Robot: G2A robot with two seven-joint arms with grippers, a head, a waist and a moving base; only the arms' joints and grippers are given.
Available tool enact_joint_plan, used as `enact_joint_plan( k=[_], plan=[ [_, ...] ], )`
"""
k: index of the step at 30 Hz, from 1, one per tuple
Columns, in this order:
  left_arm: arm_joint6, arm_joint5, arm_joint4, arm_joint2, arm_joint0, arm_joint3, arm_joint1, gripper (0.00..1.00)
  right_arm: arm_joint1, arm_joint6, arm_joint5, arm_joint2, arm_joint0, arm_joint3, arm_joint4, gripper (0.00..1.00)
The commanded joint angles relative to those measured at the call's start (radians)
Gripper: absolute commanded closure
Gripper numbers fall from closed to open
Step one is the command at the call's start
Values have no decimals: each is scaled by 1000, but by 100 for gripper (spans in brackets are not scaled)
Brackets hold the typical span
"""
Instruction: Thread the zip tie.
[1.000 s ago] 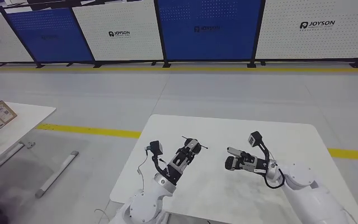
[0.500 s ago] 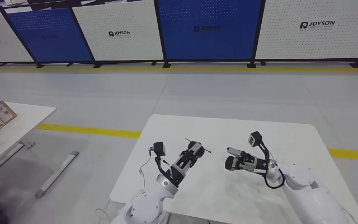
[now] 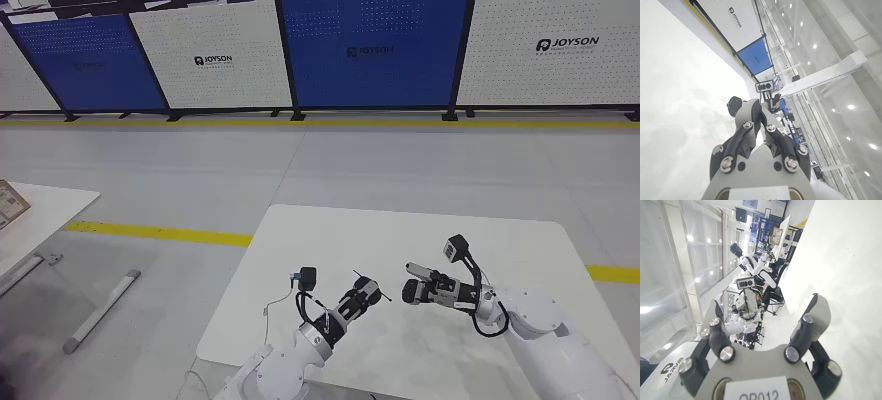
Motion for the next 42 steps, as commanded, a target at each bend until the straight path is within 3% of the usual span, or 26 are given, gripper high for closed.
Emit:
enact_joint_plan(
  k=[1, 6, 11, 14, 23, 29, 42],
  plan=[
    [0, 0, 0, 0, 0, 0, 0, 100, 0, 0, 0, 0, 0, 0, 0, 0],
    [-11, 6, 8, 8, -3, 13, 0, 100, 0, 0, 0, 0, 0, 0, 0, 0],
    [-64, 78, 114, 54, -39, 79, 1, 100, 0, 0, 0, 0, 0, 0, 0, 0],
    [-72, 108, 140, 69, -52, 84, 0, 100, 0, 0, 0, 0, 0, 0, 0, 0],
    [-75, 102, 121, 76, -54, 86, -2, 100, 0, 0, 0, 0, 0, 0, 0, 0],
    [-20, 44, 23, 77, -54, 68, -11, 100, 0, 0, 0, 0, 0, 0, 0, 0],
    [-20, 44, 23, 77, -54, 68, -11, 100, 0, 0, 0, 0, 0, 0, 0, 0]
  ],
)
